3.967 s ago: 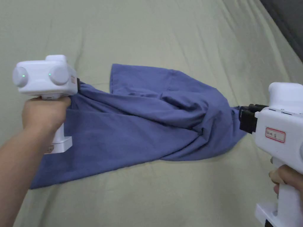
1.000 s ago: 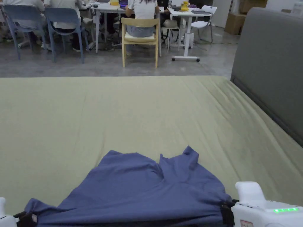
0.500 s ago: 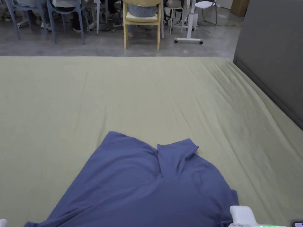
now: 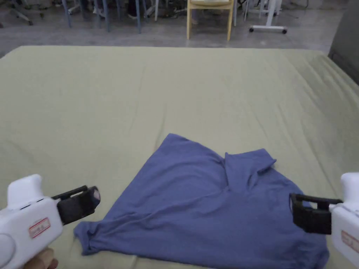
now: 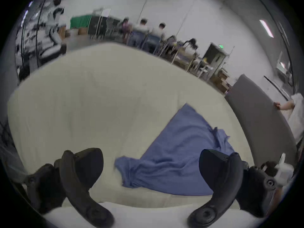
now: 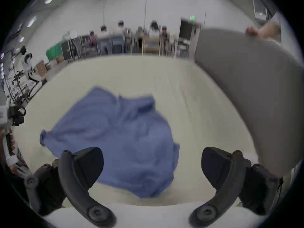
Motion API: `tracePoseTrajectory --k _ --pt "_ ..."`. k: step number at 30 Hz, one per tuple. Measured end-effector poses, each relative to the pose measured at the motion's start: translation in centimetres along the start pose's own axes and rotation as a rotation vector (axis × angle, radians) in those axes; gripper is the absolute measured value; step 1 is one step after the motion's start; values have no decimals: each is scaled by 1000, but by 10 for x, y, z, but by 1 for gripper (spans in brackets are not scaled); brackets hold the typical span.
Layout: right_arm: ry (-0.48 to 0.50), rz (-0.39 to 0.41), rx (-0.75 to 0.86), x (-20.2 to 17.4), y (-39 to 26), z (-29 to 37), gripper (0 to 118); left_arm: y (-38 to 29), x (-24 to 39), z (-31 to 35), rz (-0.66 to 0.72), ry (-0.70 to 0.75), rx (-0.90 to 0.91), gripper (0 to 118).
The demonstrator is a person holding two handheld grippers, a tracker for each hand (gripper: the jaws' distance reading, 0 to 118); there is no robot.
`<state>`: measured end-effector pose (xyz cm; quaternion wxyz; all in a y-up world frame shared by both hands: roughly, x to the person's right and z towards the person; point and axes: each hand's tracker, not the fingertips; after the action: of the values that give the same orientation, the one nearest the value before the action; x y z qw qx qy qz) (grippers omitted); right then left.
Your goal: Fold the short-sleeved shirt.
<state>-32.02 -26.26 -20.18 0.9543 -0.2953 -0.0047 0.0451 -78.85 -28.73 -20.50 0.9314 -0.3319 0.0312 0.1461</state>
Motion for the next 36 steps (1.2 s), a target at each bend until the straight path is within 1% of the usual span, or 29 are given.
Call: tracePoseTrajectory --k 1,2,3,4,5,6,7,8,9,12,14,15,16,17,18,19,22,23,25,26,27,28,29,30,31,32,33,35,36 --pt "-4 8 5 -9 3 2 107 -5 10 8 -29 9 -12 118" --pt "-7 17 17 -17 5 4 66 -13 18 15 -46 30 -25 109" --pt "-14 25 34 -25 4 8 11 -25 -8 -12 -59 60 -40 77" --pt "-13 31 39 -33 1 11 11 -36 -7 -12 -68 56 -60 77" --pt "8 25 30 -37 -2 10 2 -47 -7 -12 -55 50 -78 57" --pt "54 7 14 -45 -10 7 2 -59 -9 -16 -38 59 -120 11" --pt "122 -19 -10 -49 -14 6 2 -73 -2 -11 -38 69 -137 0" --pt "130 -21 -35 -54 -17 5 2 -85 -3 -14 12 -1 -198 0" --pt "115 -5 -33 -58 -18 5 2 -92 -3 -16 21 6 -213 0" --pt "122 30 -36 -64 -19 2 2 -86 -16 -23 -28 84 -182 0" --pt "131 26 -35 -59 -18 1 2 -82 -24 -29 11 117 -138 0" --pt "137 21 -34 -60 -17 2 2 -77 -28 -33 -18 136 -119 21" --pt "141 19 -33 -60 -16 2 2 -73 -32 -43 -37 166 -122 78" --pt "145 17 -33 -61 -15 2 2 -70 -36 -59 -49 186 -177 118" --pt "149 15 -35 -59 -14 2 2 -67 -41 -66 -98 181 -140 118" --pt "153 16 -37 -60 -14 1 2 -43 -50 -84 -97 213 -153 118" --pt "160 19 -54 -61 -15 -4 2 -20 -65 -126 -132 232 -248 118" --pt "159 21 -62 -62 -16 -6 2 -68 -45 -128 -134 242 -256 118" --pt "153 23 -74 -60 -17 -9 2 -74 -43 -145 -150 232 -297 118" --pt "149 27 -81 -59 -18 -11 2 -78 -41 -153 -152 235 -301 114" --pt "145 32 -88 -58 -18 -14 2 -75 -48 -159 -159 239 -299 102" --pt "139 34 -97 -56 -19 -17 2 -76 -50 -163 -155 242 -302 79" --pt "136 29 -109 -53 -19 -20 2 -76 -52 -164 -141 243 -295 66" --pt "134 23 -119 -50 -20 -22 2 -74 -52 -158 -106 266 -253 35" --pt "130 23 -128 -47 -21 -25 2 -71 -54 -152 -85 219 -232 0" --pt "120 26 -138 -44 -23 -29 2 -70 -52 -149 -65 154 -234 0" --pt "107 32 -149 -41 -24 -33 2 -70 -50 -142 -69 177 -212 0" --pt "103 40 -170 -30 -25 -43 2 -69 -43 -129 -103 138 -195 0" --pt "104 29 -181 -21 -22 -51 2 -68 -41 -122 -105 132 -160 0"
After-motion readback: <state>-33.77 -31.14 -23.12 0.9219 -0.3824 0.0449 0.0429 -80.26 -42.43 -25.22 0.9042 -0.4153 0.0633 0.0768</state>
